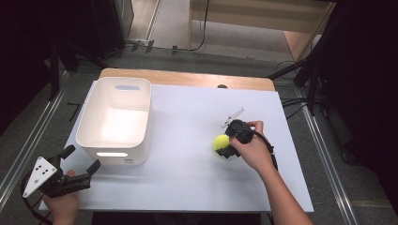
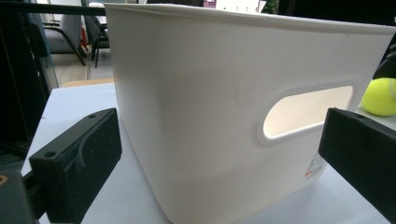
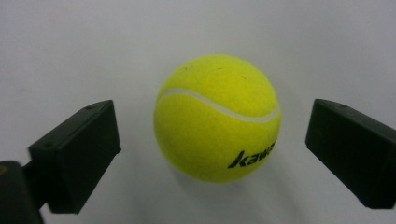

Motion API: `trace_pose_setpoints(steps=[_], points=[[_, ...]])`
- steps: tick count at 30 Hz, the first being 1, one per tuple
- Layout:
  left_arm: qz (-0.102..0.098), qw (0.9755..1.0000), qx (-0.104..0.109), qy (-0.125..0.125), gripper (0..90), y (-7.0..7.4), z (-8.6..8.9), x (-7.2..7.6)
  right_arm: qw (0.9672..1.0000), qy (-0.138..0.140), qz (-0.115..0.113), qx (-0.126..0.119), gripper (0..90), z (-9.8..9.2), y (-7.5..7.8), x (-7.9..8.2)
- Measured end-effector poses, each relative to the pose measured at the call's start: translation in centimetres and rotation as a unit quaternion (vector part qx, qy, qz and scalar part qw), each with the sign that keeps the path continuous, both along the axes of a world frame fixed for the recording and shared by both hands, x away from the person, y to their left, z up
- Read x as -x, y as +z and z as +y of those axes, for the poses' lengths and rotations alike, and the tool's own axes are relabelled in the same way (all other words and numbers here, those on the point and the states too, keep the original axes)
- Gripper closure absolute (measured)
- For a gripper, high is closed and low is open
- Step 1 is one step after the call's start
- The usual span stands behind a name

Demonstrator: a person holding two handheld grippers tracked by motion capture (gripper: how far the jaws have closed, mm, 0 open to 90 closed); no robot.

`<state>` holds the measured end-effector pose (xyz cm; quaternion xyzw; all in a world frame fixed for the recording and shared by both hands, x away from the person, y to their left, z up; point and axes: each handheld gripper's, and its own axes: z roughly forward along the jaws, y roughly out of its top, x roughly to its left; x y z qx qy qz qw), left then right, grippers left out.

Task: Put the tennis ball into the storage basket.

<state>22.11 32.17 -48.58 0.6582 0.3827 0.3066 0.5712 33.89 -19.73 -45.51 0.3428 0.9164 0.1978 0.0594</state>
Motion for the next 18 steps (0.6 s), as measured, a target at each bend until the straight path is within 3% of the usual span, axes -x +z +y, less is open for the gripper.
trace_pose_setpoints(steps=[8,10,16,18], points=[[0.0,1.0,0.002,0.0,0.0,0.0,0.1,0.0,0.9997,0.003,0.015,0.018,5.5,0.9,-1.0,-0.6],[0.0,1.0,0.002,0.0,0.0,0.0,0.1,0.0,0.9996,0.003,0.019,0.021,11.5,1.1,-1.2,-0.8],[0.0,1.0,0.002,0.0,0.0,0.0,0.1,0.0,0.9992,0.003,0.027,0.03,12.8,1.2,-1.6,-1.0],[0.0,1.0,0.001,-0.002,0.0,0.0,0.1,0.0,0.9988,0.004,0.032,0.036,19.6,1.2,-1.8,-1.1]])
